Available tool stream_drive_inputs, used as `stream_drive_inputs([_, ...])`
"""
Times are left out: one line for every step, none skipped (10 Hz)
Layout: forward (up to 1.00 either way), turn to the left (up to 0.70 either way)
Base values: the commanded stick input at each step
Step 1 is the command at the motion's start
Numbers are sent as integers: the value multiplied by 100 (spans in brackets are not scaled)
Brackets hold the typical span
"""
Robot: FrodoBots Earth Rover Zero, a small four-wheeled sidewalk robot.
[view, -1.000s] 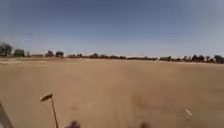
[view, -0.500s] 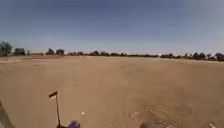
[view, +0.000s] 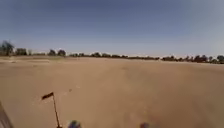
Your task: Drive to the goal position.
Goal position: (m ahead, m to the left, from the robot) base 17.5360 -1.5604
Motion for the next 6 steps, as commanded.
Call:
stream_drive_inputs([70, 0])
stream_drive_inputs([70, 0])
stream_drive_inputs([70, 0])
stream_drive_inputs([70, 0])
stream_drive_inputs([70, 0])
stream_drive_inputs([70, 0])
